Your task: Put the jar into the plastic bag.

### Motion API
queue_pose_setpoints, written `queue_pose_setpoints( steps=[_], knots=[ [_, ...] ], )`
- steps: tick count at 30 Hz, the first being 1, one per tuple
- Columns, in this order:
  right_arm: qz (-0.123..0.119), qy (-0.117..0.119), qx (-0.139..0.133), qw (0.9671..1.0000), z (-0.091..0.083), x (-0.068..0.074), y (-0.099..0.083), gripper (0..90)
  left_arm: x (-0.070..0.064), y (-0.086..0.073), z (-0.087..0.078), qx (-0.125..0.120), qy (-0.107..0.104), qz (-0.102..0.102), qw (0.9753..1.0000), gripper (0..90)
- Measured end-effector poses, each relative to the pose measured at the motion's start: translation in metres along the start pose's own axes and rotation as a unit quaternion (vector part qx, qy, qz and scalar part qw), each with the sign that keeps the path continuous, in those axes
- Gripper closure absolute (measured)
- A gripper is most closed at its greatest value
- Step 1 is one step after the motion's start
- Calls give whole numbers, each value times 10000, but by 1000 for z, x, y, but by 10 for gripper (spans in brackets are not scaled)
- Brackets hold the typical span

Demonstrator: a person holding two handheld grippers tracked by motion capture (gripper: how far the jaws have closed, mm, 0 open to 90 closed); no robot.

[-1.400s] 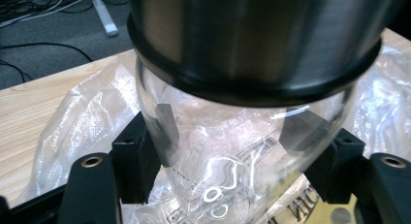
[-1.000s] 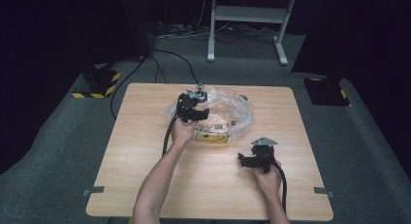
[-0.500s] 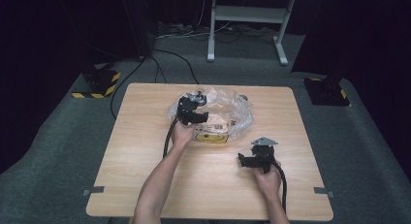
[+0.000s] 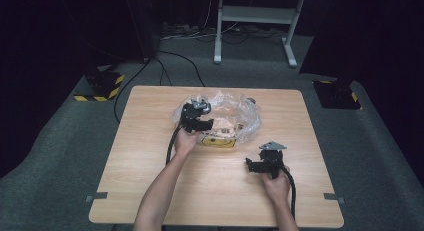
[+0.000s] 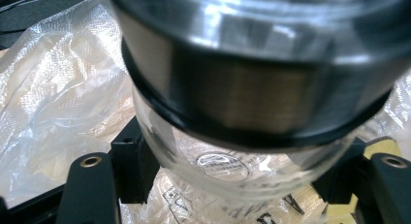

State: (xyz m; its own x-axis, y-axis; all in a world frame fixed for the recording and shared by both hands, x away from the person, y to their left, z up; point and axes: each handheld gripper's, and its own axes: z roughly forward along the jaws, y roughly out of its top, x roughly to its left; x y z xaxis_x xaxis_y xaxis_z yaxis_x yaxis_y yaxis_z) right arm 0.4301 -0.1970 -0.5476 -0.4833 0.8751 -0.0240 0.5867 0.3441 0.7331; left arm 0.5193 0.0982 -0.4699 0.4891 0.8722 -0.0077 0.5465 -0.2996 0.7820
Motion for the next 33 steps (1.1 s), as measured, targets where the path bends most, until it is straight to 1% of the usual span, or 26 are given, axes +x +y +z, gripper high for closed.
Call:
queue_pose_setpoints(
  steps=[6, 8, 10, 15, 26, 29, 31, 33],
  knots=[
    [4, 1, 2, 10000, 0, 0, 0, 99, 2, 0, -1, -6, -59, -40, 10000, 307],
    [12, 0, 5, 10000, 0, 0, 0, 99, 1, 0, -2, -39, -29, -32, 10000, 295],
    [9, 0, 4, 10000, 0, 0, 0, 99, -1, 1, -5, -78, 63, 23, 9999, 274],
    [13, 1, 4, 10000, 0, 0, 0, 99, -2, 3, -12, -193, 66, 71, 9998, 238],
    [2, 0, -1, 10000, 0, 0, 0, 99, 1, 4, -31, -331, -37, 85, 9994, 208],
    [-1, 1, -2, 10000, 0, 0, 0, 99, 2, 2, -38, -387, -81, 21, 9992, 202],
    [0, 1, -1, 10000, 0, 0, 0, 99, 3, 0, -41, -410, -84, 17, 9991, 201],
    [1, 1, -2, 10000, 0, 0, 0, 99, 4, -1, -45, -447, -132, -11, 9989, 200]
  ],
)
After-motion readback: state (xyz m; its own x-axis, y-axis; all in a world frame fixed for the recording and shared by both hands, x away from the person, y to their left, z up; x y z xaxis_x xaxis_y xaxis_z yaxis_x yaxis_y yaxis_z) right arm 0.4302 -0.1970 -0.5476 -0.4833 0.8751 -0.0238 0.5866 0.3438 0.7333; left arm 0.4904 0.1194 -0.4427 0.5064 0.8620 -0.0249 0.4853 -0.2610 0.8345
